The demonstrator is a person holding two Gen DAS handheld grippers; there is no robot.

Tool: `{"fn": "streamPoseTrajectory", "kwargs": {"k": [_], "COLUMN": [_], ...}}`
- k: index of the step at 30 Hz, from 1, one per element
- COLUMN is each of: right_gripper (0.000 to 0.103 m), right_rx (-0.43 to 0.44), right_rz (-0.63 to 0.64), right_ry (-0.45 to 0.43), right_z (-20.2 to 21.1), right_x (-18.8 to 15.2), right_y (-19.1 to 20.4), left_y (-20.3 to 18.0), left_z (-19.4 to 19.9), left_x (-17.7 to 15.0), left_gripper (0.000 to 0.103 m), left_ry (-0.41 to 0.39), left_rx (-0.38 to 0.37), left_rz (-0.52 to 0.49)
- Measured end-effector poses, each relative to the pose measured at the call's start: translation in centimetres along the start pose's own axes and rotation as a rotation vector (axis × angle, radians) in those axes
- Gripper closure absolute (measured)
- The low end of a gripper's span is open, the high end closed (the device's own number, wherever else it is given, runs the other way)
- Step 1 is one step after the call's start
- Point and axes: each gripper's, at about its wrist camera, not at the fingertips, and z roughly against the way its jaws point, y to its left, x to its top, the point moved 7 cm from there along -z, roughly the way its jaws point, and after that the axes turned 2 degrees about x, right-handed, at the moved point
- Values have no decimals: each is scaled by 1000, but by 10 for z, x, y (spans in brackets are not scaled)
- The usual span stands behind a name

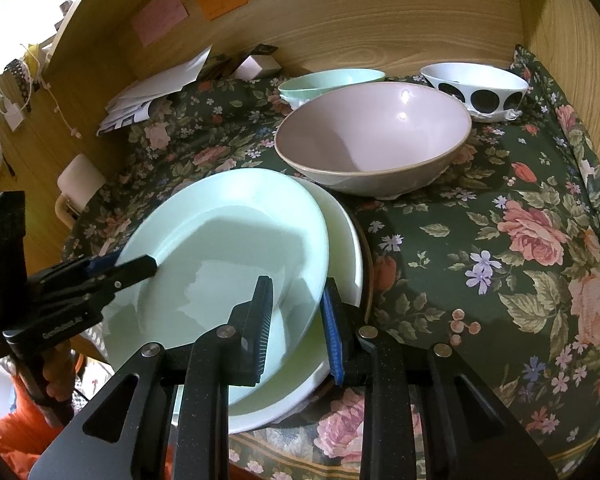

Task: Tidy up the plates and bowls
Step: 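Open both grippers and move them toward the pale pink bowl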

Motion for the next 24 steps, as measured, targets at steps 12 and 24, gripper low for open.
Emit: {"fn": "streamPoseTrajectory", "kwargs": {"k": [12,24], "right_gripper": [81,57], "right_rx": [-52,-162], "right_rz": [39,60], "right_ry": [-30,-206], "right_z": [10,58], "right_x": [3,42], "right_y": [-2,-17], "left_y": [0,-6], "left_z": [9,47], "left_x": [3,54], "left_gripper": [66,41], "left_ry": [-41,-201], "left_rx": [13,6], "left_rz": [-36,-31]}}
